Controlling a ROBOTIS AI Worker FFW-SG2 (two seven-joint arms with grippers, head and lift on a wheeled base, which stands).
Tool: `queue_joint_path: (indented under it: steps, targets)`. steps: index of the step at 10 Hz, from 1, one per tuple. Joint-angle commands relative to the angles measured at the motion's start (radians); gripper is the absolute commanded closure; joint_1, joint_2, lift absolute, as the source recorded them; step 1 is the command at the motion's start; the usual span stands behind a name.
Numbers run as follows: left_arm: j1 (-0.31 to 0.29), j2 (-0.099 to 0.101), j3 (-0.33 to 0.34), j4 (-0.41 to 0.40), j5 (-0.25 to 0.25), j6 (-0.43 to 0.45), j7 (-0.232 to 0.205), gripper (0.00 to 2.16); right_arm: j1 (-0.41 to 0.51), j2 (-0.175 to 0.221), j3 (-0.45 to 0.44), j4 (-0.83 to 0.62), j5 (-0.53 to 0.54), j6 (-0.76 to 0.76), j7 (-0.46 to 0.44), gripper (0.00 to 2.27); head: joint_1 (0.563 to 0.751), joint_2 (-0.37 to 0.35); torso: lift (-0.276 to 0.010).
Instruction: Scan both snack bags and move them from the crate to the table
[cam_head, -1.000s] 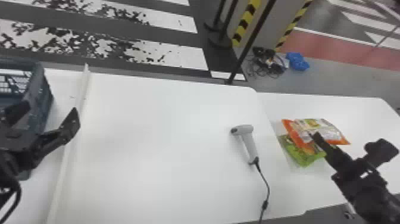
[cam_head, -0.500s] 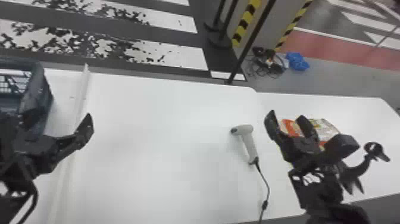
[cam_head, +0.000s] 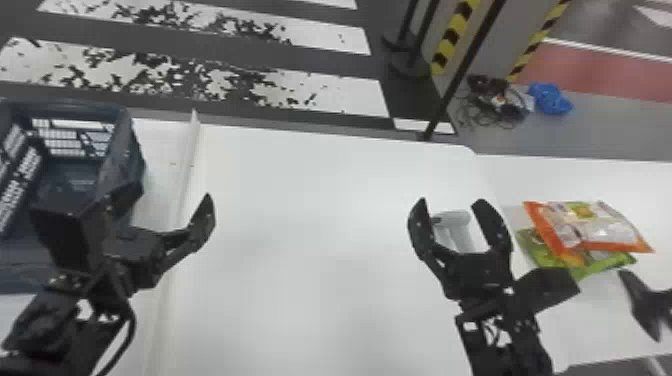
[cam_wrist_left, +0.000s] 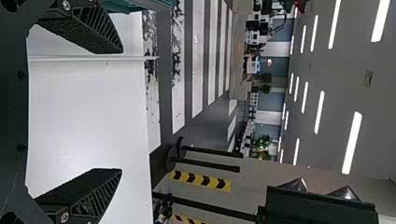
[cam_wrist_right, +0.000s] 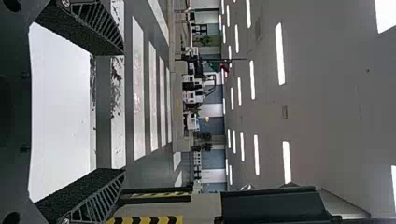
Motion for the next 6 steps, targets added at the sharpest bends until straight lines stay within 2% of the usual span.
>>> queue_joint_path:
  steps: [1, 6]
  targets:
    - [0.004, -0.001, 0.000, -0.002, 0.000, -0.009, 0.005, 0.09, 0.008, 0.020, 0.014, 0.006, 0.042, -0.007, -0.004, 0.03, 0.695, -0.200, -0.088]
    - [0.045, -0.006, 0.009, -0.019, 0.004, -0.049, 0.012, 0.09, 0.036, 0.032, 0.019, 0.001, 0.042, -0.007, -0.004, 0.03, 0.695, -0.177, -0.088]
